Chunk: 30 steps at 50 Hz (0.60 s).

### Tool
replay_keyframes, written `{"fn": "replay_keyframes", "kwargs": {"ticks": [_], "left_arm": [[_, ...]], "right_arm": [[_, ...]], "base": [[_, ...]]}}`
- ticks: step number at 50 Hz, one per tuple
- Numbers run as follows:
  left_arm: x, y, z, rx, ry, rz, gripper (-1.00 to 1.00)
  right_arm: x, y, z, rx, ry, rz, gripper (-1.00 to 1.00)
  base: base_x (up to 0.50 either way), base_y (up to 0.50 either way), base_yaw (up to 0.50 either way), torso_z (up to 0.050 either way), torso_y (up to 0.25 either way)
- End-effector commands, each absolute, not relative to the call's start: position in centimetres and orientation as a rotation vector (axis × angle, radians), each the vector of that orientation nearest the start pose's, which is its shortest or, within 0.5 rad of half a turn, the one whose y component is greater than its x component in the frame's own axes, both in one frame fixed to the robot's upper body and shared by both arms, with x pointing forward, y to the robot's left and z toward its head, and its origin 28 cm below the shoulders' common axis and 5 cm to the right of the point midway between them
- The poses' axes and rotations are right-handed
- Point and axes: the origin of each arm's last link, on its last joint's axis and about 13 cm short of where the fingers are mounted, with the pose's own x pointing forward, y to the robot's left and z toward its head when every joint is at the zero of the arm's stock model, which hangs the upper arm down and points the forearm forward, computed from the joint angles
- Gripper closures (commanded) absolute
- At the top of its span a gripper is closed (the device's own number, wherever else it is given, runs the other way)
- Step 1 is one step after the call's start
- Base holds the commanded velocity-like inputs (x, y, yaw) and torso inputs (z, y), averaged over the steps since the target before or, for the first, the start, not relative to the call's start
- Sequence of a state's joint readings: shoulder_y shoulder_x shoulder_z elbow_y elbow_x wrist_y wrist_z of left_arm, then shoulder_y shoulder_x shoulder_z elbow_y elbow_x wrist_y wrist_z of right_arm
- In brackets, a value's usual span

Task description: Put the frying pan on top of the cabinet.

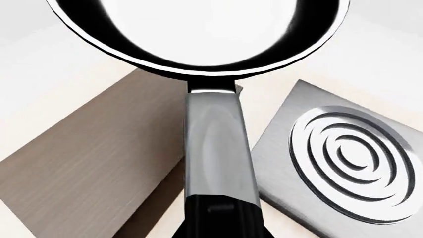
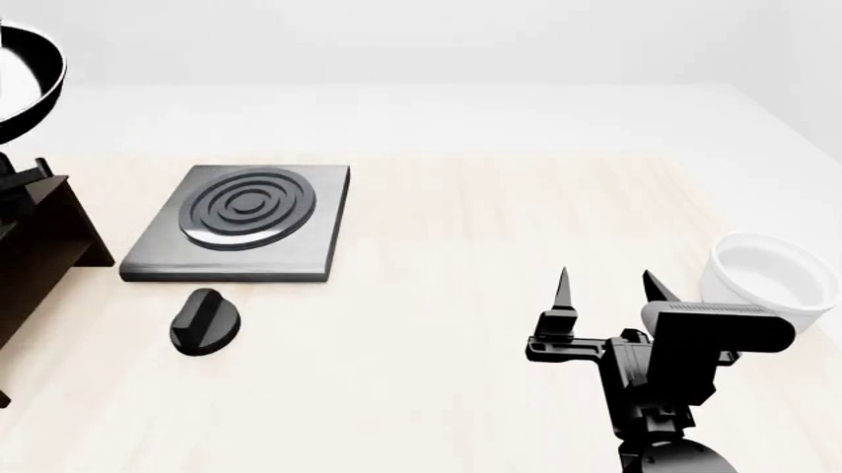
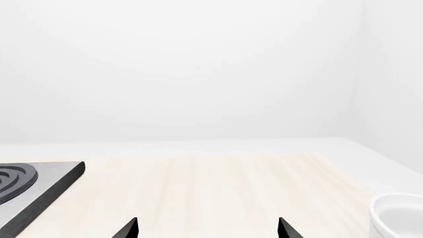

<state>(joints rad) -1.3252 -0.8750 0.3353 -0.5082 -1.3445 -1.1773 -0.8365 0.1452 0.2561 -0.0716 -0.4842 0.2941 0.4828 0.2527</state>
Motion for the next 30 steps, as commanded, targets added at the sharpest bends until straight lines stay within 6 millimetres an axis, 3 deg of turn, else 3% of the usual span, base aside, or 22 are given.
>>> {"fn": "replay_keyframes", "kwargs": {"ticks": [1, 7, 18, 25, 30], "left_arm": [[29.9, 44.1, 29.2, -0.337, 0.518, 0.801, 1.0], [29.5, 45.4, 27.9, -0.378, 0.545, 0.863, 1.0], [29.1, 45.9, 27.2, -0.406, 0.551, 0.892, 1.0], [28.7, 45.2, 27.1, -0.406, 0.556, 0.86, 1.0], [27.1, 43.2, 27.2, -0.366, 0.545, 0.793, 1.0]], "right_arm": [[22.5, -11.8, 11.3, 0.002, -0.105, -0.047, -1.0], [22.4, -11.7, 11.4, -0.002, -0.106, -0.046, -1.0], [22.4, -11.6, 11.2, -0.002, -0.102, -0.045, -1.0], [22.3, -11.7, 11.2, -0.001, -0.105, -0.048, -1.0], [22.4, -11.8, 11.0, 0.002, -0.1, -0.05, -1.0]], "base": [[0.0, 0.0, 0.0, 0.0, 0.0], [0.0, 0.0, 0.0, 0.0, 0.002], [0.0, 0.0, 0.0, 0.001, 0.002], [0.0, 0.0, 0.0, 0.0, 0.001], [0.0, 0.0, 0.0, 0.0, 0.002]]}}
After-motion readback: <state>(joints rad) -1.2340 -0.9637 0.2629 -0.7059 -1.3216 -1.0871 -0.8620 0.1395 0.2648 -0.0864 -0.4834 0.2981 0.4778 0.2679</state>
